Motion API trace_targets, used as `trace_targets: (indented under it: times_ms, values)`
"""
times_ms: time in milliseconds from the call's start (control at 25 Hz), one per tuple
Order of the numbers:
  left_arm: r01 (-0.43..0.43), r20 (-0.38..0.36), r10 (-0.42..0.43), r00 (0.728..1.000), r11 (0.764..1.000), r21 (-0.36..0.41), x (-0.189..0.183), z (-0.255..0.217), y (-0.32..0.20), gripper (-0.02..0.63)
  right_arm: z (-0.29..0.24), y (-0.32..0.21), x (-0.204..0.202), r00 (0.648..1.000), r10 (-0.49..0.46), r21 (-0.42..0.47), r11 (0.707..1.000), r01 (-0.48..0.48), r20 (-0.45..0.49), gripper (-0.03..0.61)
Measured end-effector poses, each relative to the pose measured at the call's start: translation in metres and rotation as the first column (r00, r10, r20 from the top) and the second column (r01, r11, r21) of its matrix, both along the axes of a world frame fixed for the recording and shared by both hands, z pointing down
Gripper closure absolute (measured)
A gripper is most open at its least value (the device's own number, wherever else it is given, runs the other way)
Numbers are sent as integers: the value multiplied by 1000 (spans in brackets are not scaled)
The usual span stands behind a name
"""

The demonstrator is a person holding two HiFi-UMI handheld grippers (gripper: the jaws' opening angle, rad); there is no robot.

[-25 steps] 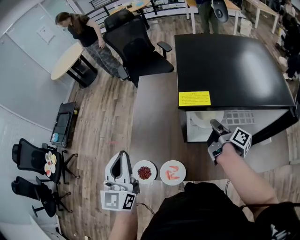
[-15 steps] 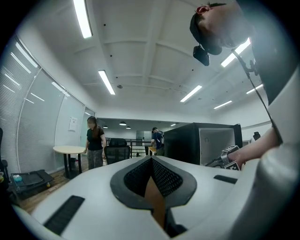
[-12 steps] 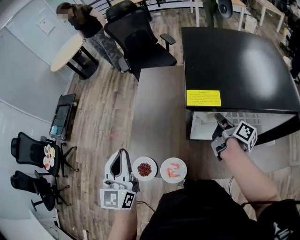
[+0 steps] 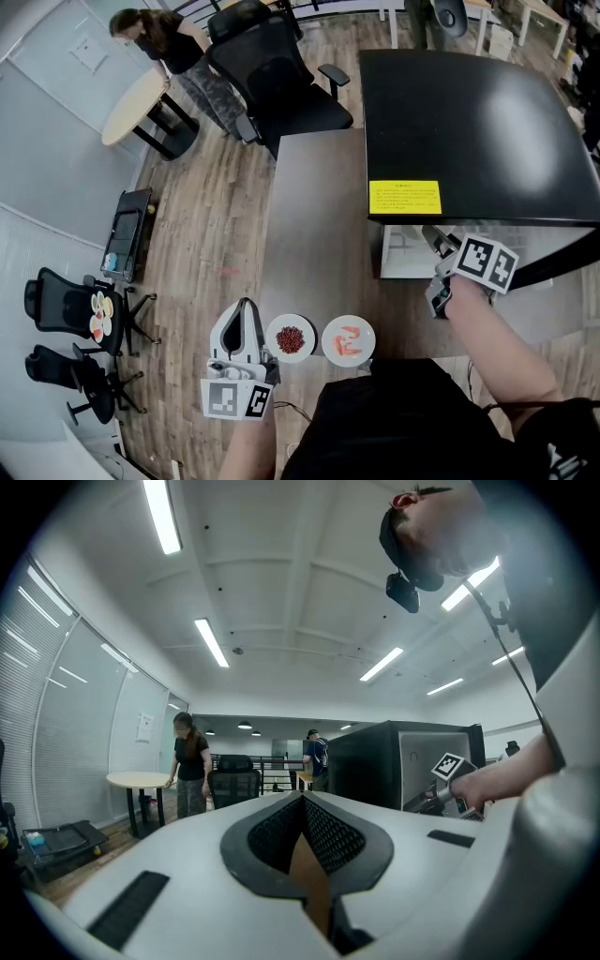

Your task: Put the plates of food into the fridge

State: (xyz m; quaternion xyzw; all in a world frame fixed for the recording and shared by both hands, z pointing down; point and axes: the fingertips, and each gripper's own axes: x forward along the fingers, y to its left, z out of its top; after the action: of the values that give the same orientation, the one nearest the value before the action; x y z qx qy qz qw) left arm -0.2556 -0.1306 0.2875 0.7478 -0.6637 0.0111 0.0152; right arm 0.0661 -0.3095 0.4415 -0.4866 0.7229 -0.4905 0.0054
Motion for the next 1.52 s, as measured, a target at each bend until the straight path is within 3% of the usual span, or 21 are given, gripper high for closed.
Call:
trace_targets:
  times_ms: [160, 360, 760, 1000, 1280, 1520]
  values:
    - [-9, 1, 9, 1000, 1000, 5, 7, -1, -3, 611, 4, 2, 4, 983, -75, 6, 997, 77, -166, 337]
    - [-21, 2, 21, 1000, 1000, -6, 6, 0, -7, 611, 8, 10, -2, 918, -156, 25, 984, 177, -364, 302]
    - [-51, 15, 51, 999, 999, 4, 23, -2, -25, 611, 10, 25, 12, 926, -140, 55, 984, 169, -350, 302]
    - [-60, 32, 60, 998, 998, 2, 19, 0, -25, 611, 9, 33, 6, 943, -133, 31, 988, 150, -306, 302]
    - [-90, 1, 90, 996, 996, 9, 17, 2, -29, 611, 26, 51, 7, 954, -113, -34, 994, 108, -277, 302]
    - [-148, 8, 148, 989, 988, 31, 13, -7, -31, 611, 25, 60, 5, 953, -77, 39, 995, 93, -292, 302]
